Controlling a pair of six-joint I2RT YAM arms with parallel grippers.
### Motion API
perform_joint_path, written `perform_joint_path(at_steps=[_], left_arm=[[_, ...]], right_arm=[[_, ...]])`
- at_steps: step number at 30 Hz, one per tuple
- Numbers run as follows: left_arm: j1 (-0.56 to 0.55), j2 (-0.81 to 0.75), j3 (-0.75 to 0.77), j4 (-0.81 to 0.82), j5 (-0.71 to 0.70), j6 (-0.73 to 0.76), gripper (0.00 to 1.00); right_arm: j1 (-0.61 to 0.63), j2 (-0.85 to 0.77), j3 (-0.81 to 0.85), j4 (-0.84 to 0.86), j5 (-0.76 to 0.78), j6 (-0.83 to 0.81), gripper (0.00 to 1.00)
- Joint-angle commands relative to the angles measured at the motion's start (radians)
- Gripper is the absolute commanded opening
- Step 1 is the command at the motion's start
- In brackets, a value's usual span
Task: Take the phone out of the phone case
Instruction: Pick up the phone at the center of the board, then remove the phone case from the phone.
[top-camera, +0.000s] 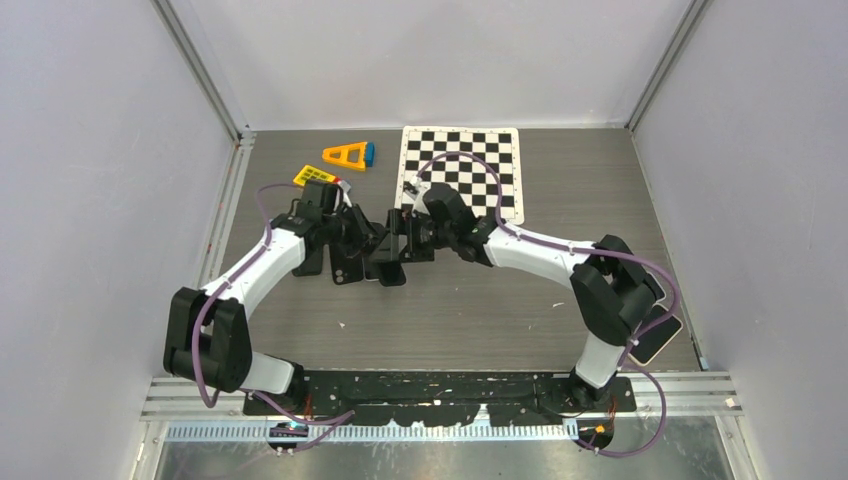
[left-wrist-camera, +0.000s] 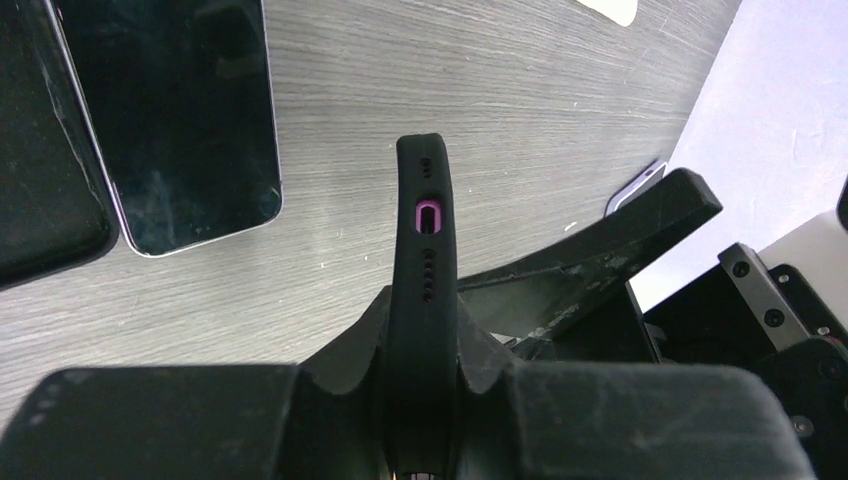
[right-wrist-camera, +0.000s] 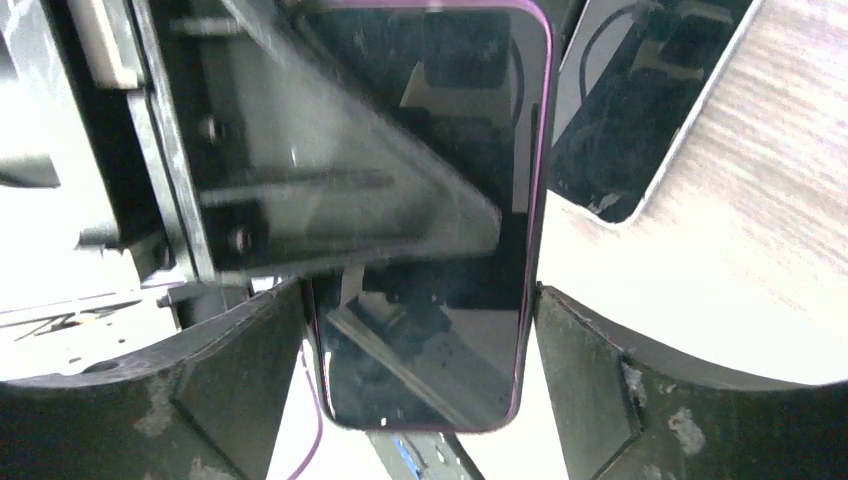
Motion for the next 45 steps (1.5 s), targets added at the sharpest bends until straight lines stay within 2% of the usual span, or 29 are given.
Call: perform_joint_path(at_steps=[1, 8, 12, 15, 18, 20, 23, 26, 28, 31, 35, 37, 41, 45], left_arm=[[0.003, -0.053, 0.072, 0.093, 0.017, 0.050, 0.00], [0.012, -0.142, 0.078, 0.309, 0.066, -0.019, 0.00], [0.012, -0.204, 0.059, 0.491, 0.090, -0.120, 0.00], [0.011, -0.238, 0.038, 0.648, 0.097, -0.218, 0.00], [0.011, -0.268, 0.028, 0.706, 0.085, -0.296, 0.00], [0.009, -0.291, 0.014, 0.726, 0.067, -0.344, 0.00], [0.008, -0.321, -0.009, 0.742, 0.037, -0.398, 0.00], [0.008, -0.340, -0.028, 0.765, 0.021, -0.454, 0.00], [0.006, -0.351, -0.036, 0.772, 0.014, -0.481, 0.00], [0.005, -0.368, -0.039, 0.770, 0.006, -0.513, 0.00], [0.005, -0.390, -0.040, 0.748, 0.000, -0.549, 0.00], [0.005, -0.400, -0.038, 0.723, -0.005, -0.554, 0.00], [0.005, -0.415, -0.037, 0.692, -0.010, -0.559, 0.00], [0.004, -0.423, -0.048, 0.688, -0.008, -0.562, 0.00]], right_arm=[[-0.023, -0.169, -0.098, 0.104, -0.029, -0.002, 0.92], [-0.035, -0.469, -0.324, 0.221, 0.136, 0.078, 0.94], [-0.035, -0.555, -0.419, 0.343, 0.152, 0.196, 0.93], [-0.034, -0.572, -0.451, 0.447, 0.129, 0.268, 0.87], [-0.029, -0.565, -0.440, 0.484, 0.131, 0.339, 0.78], [-0.019, -0.556, -0.429, 0.513, 0.132, 0.359, 0.76], [0.004, -0.545, -0.420, 0.596, 0.129, 0.361, 0.76], [0.029, -0.540, -0.423, 0.677, 0.128, 0.366, 0.84], [0.038, -0.536, -0.429, 0.757, 0.133, 0.382, 0.86], [0.041, -0.517, -0.418, 0.787, 0.134, 0.411, 0.85], [0.043, -0.492, -0.394, 0.792, 0.145, 0.440, 0.73], [0.043, -0.485, -0.394, 0.808, 0.156, 0.446, 0.56], [0.043, -0.472, -0.393, 0.814, 0.182, 0.440, 0.35], [0.043, -0.464, -0.394, 0.802, 0.187, 0.437, 0.33]])
